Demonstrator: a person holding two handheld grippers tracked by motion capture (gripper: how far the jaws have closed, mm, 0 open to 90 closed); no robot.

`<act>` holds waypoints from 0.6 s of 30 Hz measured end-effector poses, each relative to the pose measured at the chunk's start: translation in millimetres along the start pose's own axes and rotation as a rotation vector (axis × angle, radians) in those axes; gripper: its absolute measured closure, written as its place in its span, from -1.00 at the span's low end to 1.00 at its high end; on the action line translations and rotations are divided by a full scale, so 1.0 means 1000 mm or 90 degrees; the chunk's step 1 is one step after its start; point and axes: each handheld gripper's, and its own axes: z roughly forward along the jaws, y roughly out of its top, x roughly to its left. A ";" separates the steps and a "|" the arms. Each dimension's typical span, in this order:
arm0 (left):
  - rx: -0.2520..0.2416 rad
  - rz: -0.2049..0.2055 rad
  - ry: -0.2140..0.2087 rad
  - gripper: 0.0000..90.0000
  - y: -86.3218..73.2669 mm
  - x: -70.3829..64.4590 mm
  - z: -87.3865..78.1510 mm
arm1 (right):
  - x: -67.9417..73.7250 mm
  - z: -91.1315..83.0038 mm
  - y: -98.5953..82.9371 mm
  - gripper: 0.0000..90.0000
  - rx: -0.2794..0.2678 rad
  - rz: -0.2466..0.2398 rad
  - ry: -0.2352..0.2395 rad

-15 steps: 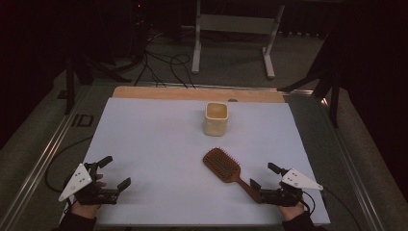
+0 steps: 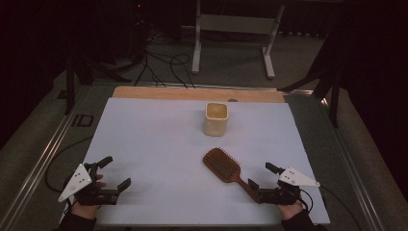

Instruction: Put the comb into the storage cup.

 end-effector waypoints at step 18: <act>0.002 -0.005 -0.010 -1.00 0.000 -0.001 0.001 | -0.003 -0.013 0.025 -0.82 -0.011 0.026 0.004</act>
